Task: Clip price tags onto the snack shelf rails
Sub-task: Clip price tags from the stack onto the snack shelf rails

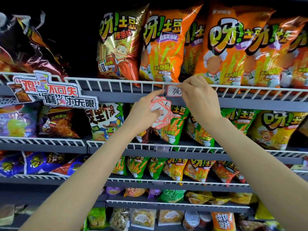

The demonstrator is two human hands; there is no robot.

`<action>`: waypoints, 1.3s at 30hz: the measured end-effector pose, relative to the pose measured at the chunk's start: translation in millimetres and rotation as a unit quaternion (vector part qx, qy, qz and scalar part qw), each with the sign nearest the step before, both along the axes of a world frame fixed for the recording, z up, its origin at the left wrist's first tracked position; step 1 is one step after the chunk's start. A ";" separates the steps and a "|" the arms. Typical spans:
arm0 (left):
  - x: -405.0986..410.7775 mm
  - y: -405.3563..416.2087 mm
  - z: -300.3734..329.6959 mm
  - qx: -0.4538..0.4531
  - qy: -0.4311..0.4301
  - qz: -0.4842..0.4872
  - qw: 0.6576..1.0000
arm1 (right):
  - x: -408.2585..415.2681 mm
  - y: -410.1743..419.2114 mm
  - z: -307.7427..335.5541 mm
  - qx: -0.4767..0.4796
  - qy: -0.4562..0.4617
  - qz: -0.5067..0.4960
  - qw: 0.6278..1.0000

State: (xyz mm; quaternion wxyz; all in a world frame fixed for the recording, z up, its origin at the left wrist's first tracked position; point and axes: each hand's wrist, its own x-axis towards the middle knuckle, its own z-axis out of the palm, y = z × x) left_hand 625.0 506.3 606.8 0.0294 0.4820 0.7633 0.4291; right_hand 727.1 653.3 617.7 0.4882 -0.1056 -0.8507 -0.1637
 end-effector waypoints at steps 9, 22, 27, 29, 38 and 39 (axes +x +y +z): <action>-4.1 1.3 1.8 -0.009 -0.009 -0.010 1.000 | 0.3 -5.2 -3.0 -0.027 0.013 0.010 0.999; 5.1 5.0 8.1 -0.016 -0.058 0.004 0.998 | 11.6 1.3 -4.9 -0.013 -0.074 0.037 0.996; 13.2 7.2 7.6 -0.024 -0.069 0.018 0.997 | 14.6 11.7 -11.8 0.047 -0.097 0.006 0.994; 18.0 8.5 6.8 -0.014 -0.074 0.021 0.997 | 14.2 12.1 -14.4 0.045 -0.105 -0.003 0.993; 26.4 -2.7 7.5 0.145 -0.166 0.096 0.971 | 18.1 -11.0 -3.4 -0.169 -0.076 0.094 0.978; 25.2 -6.2 8.0 0.155 -0.176 0.093 0.968 | 16.8 -16.9 -1.0 -0.215 -0.075 0.117 0.967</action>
